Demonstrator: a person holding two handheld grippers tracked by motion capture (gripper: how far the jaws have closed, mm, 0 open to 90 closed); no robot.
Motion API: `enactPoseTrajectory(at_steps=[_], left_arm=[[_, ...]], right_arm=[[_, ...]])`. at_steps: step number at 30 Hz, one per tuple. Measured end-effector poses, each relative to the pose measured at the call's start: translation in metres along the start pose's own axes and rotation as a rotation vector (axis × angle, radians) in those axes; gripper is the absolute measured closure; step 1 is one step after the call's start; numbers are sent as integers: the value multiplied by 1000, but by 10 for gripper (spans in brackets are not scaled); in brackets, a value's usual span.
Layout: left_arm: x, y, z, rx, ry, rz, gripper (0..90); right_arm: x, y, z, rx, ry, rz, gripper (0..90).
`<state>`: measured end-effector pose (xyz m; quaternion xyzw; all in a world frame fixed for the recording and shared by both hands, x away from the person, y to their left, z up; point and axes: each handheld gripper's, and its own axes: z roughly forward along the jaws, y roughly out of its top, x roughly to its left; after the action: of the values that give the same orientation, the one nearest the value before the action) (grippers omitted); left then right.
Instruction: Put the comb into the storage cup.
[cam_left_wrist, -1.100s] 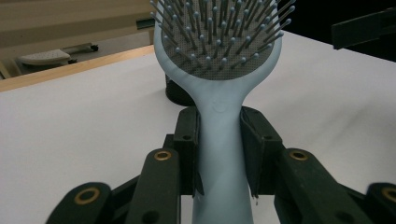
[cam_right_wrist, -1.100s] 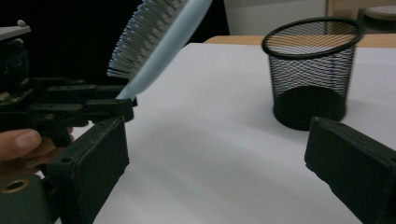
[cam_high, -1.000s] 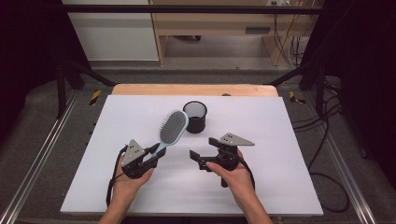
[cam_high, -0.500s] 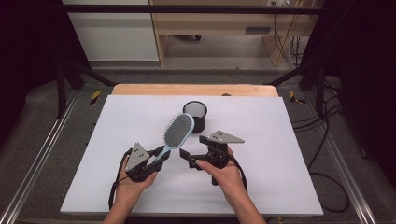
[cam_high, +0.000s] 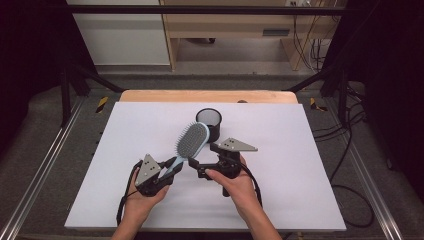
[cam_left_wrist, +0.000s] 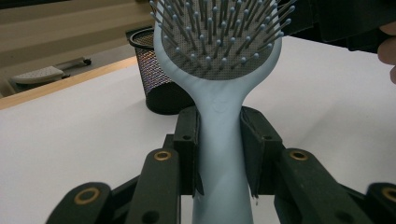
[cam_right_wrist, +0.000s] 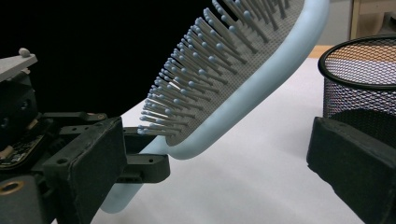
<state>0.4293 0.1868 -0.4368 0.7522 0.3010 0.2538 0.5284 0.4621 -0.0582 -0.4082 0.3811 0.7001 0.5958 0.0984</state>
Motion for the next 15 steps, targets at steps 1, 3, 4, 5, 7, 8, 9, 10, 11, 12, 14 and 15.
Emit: enactPoseTrajectory(at_steps=[1, 3, 4, 5, 7, 8, 9, 10, 11, 12, 14, 15], left_arm=[[-1, 0, 0, -1, -3, 3, 693], [-2, 0, 0, -1, -5, 8, 693], [-2, 0, 0, -1, -6, 11, 693], [-3, 0, 1, -2, -8, 12, 693], [-5, 1, 1, -5, -8, 18, 693], [-6, 1, 1, -6, -10, 20, 693], [-6, 1, 1, -7, -13, 22, 693], [-8, 2, 1, -9, -15, 28, 693], [-9, 2, 1, -10, -16, 34, 693], [-10, 2, 1, -10, -16, 38, 693], [-11, 2, 2, -10, -17, 44, 693], [-11, 2, 2, -10, -19, 46, 693]], right_arm=[[1, 0, 1, -3, 1, 1, 50], [1, 1, 2, -4, 2, -1, 51], [2, 1, 2, -5, 4, 2, 52], [2, 2, 3, -5, 6, 3, 52], [3, 2, 5, -6, 8, 4, 54], [3, 3, 5, -6, 8, 5, 55], [4, 3, 6, -8, 8, 7, 56], [4, 3, 6, -7, 8, 7, 57], [4, 4, 7, -9, 9, 12, 59], [4, 5, 8, -11, 13, 15, 62], [4, 6, 9, -16, 18, 26, 68], [4, 7, 9, -19, 19, 28, 71]])
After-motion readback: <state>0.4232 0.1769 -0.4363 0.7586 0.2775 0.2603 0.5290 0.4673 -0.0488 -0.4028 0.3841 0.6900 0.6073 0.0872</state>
